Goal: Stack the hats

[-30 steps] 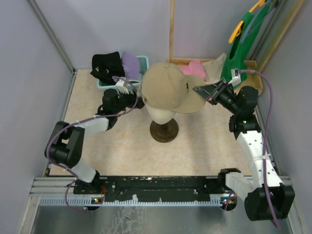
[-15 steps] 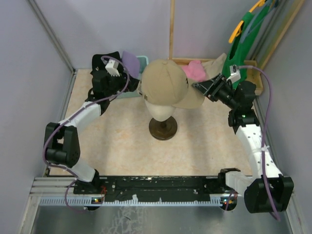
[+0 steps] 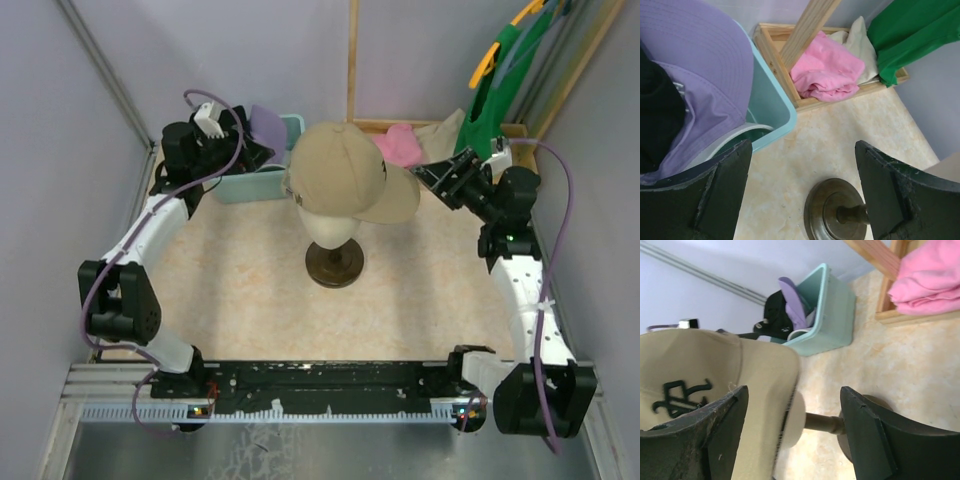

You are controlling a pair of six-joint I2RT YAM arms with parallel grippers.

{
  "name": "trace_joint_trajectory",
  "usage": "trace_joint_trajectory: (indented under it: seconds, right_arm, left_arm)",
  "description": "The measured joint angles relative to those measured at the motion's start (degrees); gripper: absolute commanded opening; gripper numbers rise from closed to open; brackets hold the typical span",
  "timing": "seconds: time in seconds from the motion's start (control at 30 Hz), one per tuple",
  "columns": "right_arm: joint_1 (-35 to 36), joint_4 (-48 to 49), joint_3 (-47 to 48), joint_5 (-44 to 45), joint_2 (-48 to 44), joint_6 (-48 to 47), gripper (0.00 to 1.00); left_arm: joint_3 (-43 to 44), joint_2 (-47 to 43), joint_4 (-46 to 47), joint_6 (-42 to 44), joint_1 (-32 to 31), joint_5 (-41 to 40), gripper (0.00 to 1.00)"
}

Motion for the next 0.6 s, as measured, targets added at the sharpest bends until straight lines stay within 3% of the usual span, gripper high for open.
trace_joint_trajectory:
  seconds: [0.27,0.6]
  right_arm:
    - [-1.79,-5.31,1.62,0.13,4.2,-3.45,0.75]
    - [-1.73,-0.94,1.6,-3.89,4.33,2.67,0.73]
  left_arm:
    - [2.45,-4.98,-8.59,-6.67,0.11,9.6,0.92]
    - [1.9,-17.57,-12.63,-14.38,0.11,15.87,0.94]
